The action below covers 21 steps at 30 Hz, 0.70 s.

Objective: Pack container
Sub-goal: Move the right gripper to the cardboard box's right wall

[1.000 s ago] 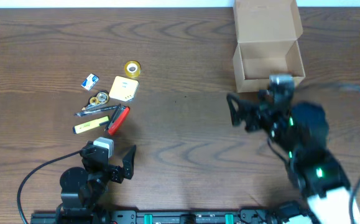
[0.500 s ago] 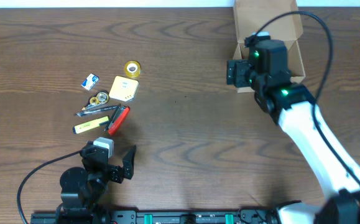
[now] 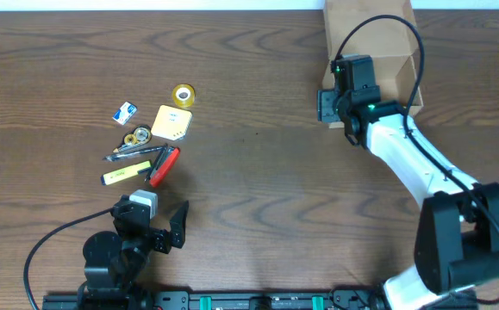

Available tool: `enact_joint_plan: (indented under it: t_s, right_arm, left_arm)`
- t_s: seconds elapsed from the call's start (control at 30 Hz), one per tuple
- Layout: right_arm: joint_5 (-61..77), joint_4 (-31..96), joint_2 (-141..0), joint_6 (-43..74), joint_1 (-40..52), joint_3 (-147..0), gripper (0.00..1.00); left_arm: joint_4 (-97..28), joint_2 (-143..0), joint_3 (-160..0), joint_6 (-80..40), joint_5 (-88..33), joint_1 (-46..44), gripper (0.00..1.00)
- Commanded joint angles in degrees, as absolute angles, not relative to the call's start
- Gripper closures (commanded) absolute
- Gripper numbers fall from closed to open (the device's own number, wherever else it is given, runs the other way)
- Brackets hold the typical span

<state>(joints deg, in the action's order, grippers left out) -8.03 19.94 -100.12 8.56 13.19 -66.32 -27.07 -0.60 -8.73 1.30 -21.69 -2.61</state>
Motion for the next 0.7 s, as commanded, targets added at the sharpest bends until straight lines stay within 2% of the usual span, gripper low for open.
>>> enact_joint_plan:
  t_s: [0.0,0.23,0.3,0.47,0.67]
  right_arm:
    - [-8.8,19.9,-101.3,8.1,12.8,-67.6,0.47]
    - [-8.7,19.7,-101.3,9.2,12.8,-67.6,0.9]
    - [-8.3,19.7,-101.3,10.5,12.8,-67.6,0.99]
    - [-7.0,19.8,-101.3,13.9,14.5,-67.6,0.99]
    - [-7.0,19.7,-101.3,25.2,21.7,-67.6,0.99]
  left_arm:
    - [-27.2,-0.2,-7.7,1.1,-22.1,-2.3,0.05]
    - [-27.2,-0.2,-7.7,1.1,-22.1,-2.3,0.05]
    - [-27.2,-0.2,-7.7,1.1,-22.1,-2.3,0.05]
    - [-27.2,-0.2,-7.7,1.1,-22.1,-2.3,0.05]
    - [-27.2,-0.2,-7.7,1.1,-22.1,-2.3,0.05]
